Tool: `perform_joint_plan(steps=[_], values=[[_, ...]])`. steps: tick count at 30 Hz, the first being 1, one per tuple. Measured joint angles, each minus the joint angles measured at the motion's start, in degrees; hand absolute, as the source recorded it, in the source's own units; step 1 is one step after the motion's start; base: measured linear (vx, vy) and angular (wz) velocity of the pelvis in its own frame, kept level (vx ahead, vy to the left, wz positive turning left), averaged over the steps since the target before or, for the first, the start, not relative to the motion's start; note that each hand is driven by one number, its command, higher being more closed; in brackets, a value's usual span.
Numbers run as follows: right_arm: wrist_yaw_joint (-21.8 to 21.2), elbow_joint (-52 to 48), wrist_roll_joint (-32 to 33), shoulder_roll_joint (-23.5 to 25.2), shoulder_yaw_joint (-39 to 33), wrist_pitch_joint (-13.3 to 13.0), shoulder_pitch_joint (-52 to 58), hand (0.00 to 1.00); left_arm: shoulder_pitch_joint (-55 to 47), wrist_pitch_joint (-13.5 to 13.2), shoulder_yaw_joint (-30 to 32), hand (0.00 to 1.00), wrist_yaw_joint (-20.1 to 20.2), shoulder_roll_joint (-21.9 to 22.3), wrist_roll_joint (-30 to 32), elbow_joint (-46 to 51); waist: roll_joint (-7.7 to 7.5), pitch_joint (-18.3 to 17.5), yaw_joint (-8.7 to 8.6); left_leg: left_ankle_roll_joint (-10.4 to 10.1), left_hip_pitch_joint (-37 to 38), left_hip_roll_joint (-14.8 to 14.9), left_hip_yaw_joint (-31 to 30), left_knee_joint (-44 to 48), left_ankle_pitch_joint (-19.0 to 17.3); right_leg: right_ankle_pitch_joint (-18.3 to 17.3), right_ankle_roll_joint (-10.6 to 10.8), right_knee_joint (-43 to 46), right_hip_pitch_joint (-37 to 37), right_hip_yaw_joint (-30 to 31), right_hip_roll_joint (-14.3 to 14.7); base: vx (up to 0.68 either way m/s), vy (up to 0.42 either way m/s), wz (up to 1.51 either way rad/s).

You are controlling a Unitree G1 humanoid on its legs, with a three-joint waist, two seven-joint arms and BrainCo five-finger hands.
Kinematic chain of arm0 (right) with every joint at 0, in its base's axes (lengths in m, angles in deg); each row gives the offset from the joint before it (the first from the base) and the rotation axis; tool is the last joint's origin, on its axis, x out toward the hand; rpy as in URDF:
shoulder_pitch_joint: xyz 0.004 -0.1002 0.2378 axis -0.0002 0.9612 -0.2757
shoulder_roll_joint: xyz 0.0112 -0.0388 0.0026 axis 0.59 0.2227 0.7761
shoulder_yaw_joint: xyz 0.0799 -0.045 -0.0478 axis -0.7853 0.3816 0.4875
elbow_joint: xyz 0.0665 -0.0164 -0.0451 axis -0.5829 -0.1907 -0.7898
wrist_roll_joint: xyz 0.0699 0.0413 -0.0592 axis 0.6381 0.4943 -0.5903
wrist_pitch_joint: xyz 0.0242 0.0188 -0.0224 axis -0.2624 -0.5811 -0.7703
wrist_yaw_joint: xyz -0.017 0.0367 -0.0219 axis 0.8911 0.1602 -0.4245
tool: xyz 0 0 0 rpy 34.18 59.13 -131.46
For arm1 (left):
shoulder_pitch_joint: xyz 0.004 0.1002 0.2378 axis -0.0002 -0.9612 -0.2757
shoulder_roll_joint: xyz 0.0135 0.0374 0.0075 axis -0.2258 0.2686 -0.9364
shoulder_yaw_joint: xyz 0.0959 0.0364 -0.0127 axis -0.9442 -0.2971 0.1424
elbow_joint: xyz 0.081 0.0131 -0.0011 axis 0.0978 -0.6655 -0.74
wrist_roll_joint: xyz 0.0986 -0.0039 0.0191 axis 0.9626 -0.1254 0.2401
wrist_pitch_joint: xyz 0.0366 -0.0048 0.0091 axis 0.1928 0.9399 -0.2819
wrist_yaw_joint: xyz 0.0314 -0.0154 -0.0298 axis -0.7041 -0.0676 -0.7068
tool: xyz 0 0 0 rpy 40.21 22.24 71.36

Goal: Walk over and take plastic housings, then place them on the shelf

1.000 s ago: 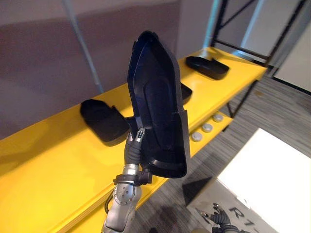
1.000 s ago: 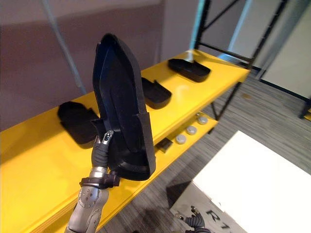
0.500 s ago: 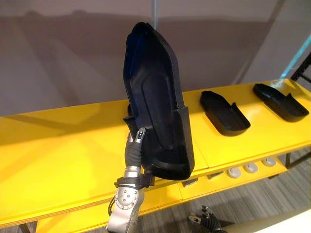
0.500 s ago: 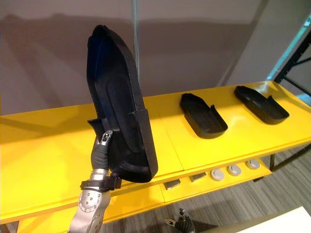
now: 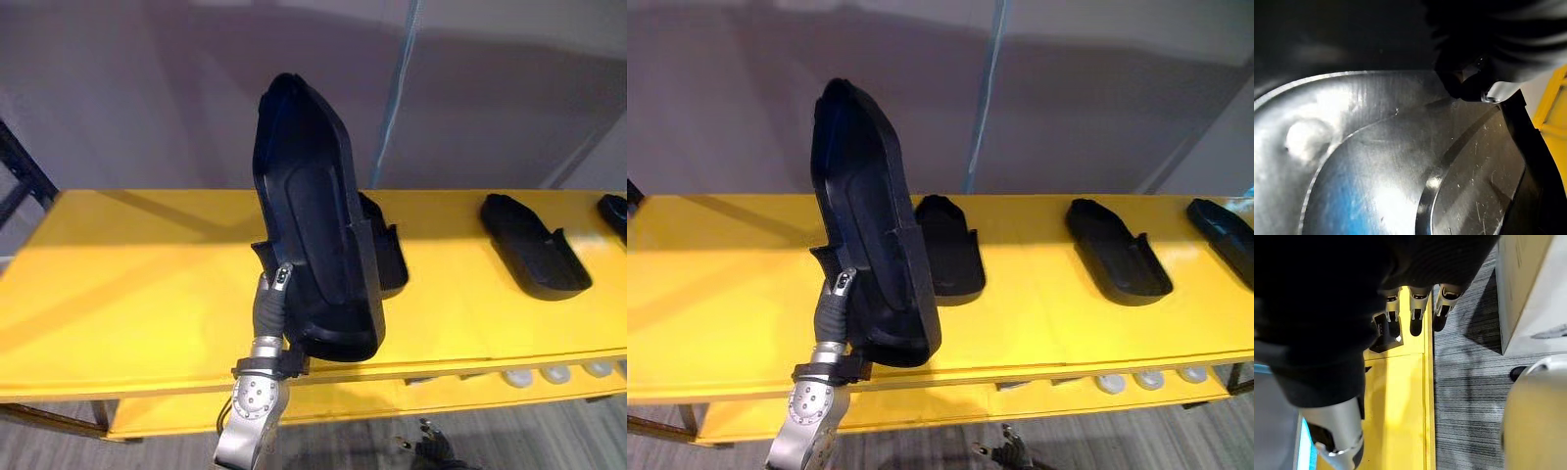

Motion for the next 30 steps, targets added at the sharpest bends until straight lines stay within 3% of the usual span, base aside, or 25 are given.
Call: perform_joint_plan(steps=[1,2,4,6,7,8,9,10,11,12,14,15,17,24,30], values=[[-0.2,0.6,0.0,2.0,0.2,0.1,-0.2,0.0,2.2,-0.1,0.2,1.0,-0.8,-1.6,-0.4,-1.0,-1.68,0.2,0.22,0.6,-0.8,-2.0,-0.2,0.1,0.4,3.6,0.8,-1.2,-0.1,-1.0,-1.7,0.03,0.466,0.36],[-0.2,1.4,0.0,3.4,0.2,0.2,-0.8,0.0,2.9,-0.1,1.0,1.0,-1.1,-3.0,-1.1,-1.6,-1.49,0.3,0.37,1.4,-1.4,-2.6,0.0,1.3,-0.1,7.3,0.8,-2.2,-0.1,-1.1,-1.9,0.01,0.42,0.15],[-0.3,1.6,0.0,3.9,0.6,0.2,-1.8,0.0,3.2,-0.1,0.9,1.0,-1.2,-3.7,-1.0,-1.8,-1.32,0.4,0.83,3.1,-1.8,-2.8,0.8,3.3,-1.3,11.1,0.8,-1.8,-0.7,-0.5,-2.6,-0.02,0.319,-0.13],[-0.3,1.6,0.0,3.9,0.9,0.4,-3.3,0.0,3.2,-0.9,1.1,1.0,-1.2,-3.8,-1.0,-1.8,-1.16,0.5,2.1,4.2,-2.5,-3.0,2.5,5.0,-2.4,13.5,-1.6,0.4,-3.5,0.9,-3.3,-0.06,0.322,-0.44],[-0.4,1.6,0.0,3.6,1.4,0.4,-4.0,0.0,2.7,-0.9,1.2,1.0,-1.2,-3.9,-0.9,-1.8,-0.82,0.7,2.29,4.7,-2.3,-3.4,3.8,4.7,-2.5,15.5,-4.4,1.6,-5.5,0.7,-4.0,-0.09,0.284,-0.5],[-0.4,1.6,-0.1,3.1,1.9,0.6,-4.4,0.0,2.2,-0.9,1.2,1.0,-1.1,-3.7,-0.9,-2.0,0.35,1.4,1.96,5.9,-1.3,-4.0,4.7,2.9,-2.8,13.8,-5.3,4.7,-7.4,1.7,-4.0,-0.12,0.23,-0.37],[-0.5,1.6,-0.2,3.1,2.3,0.7,-4.5,0.0,2.2,-1.0,1.3,1.0,-1.0,-3.6,-0.9,-2.4,0.38,1.8,1.79,6.5,-0.9,-4.4,4.9,2.5,-2.5,9.6,-3.6,8.2,-8.5,3.7,-3.0,-0.12,0.186,-0.1],[-0.8,1.6,-0.2,3.2,2.4,0.7,-4.0,0.0,2.1,-1.0,1.4,1.0,-1.0,-3.4,-0.9,-3.5,0.26,2.0,1.35,7.2,0.1,-5.0,4.5,1.5,-2.0,4.0,-2.8,12.5,-9.5,7.8,0.4,-0.13,0.082,0.08],[-1.0,1.5,0.3,2.7,2.1,0.7,-2.9,0.0,1.2,-0.9,1.6,1.0,-0.9,-2.1,-0.9,-4.3,0.68,2.2,1.13,7.6,1.5,-6.0,4.7,0.4,-1.8,-3.5,-2.9,14.8,-9.4,11.6,5.7,-0.1,0.002,0.09],[-1.0,1.5,0.4,2.2,2.2,0.7,-2.9,0.0,0.9,-0.9,1.7,1.0,-0.9,-1.4,-0.9,-4.2,1.17,2.2,0.95,7.8,1.4,-6.3,4.6,0.4,-1.8,-5.7,-3.2,14.0,-9.3,13.0,8.2,-0.08,-0.011,0.08],[-1.3,1.5,0.4,1.9,2.3,0.7,-3.0,0.0,1.0,-0.9,1.6,1.0,-0.6,-0.9,-0.8,-4.2,0.55,2.0,0.67,7.9,0.7,-7.9,4.0,0.1,-1.3,-7.8,-4.8,10.4,-8.1,13.1,8.8,-0.03,-0.042,0.25],[-1.3,1.4,0.7,1.7,1.8,0.7,-3.0,0.0,1.0,-0.9,1.6,1.0,-0.6,-0.8,-0.8,-4.3,0.86,2.3,-0.06,7.4,-0.4,-8.7,2.8,0.3,-0.6,-8.9,-3.3,6.7,-6.4,13.4,8.9,-0.03,-0.083,0.49],[-1.3,1.5,1.1,1.6,0.6,0.7,-3.1,0.0,0.6,-0.4,1.6,1.0,-0.5,-0.7,-0.5,-4.3,1.69,2.9,-0.08,7.1,-0.1,-8.3,1.6,0.0,0.5,-8.4,-3.8,6.1,-5.1,12.3,9.7,-0.01,-0.097,0.37],[-1.2,1.7,1.1,0.9,-0.1,0.7,-2.1,0.0,-0.2,-0.3,4.9,1.0,-0.4,-0.6,0.5,-1.4,1.79,1.8,1.23,5.4,4.9,-7.3,2.3,-7.6,4.1,-5.8,-5.2,0.7,-1.0,11.8,11.6,0.03,-0.058,-0.02],[-1.3,1.6,0.5,0.9,-0.2,0.7,-2.1,0.0,-0.1,0.9,12.3,1.0,-1.1,-3.6,4.1,-6.3,1.66,1.7,0.85,5.3,9.7,-7.6,3.4,-16.4,9.1,-3.2,-5.4,-2.0,0.9,11.5,12.2,0.0,0.008,0.01]])
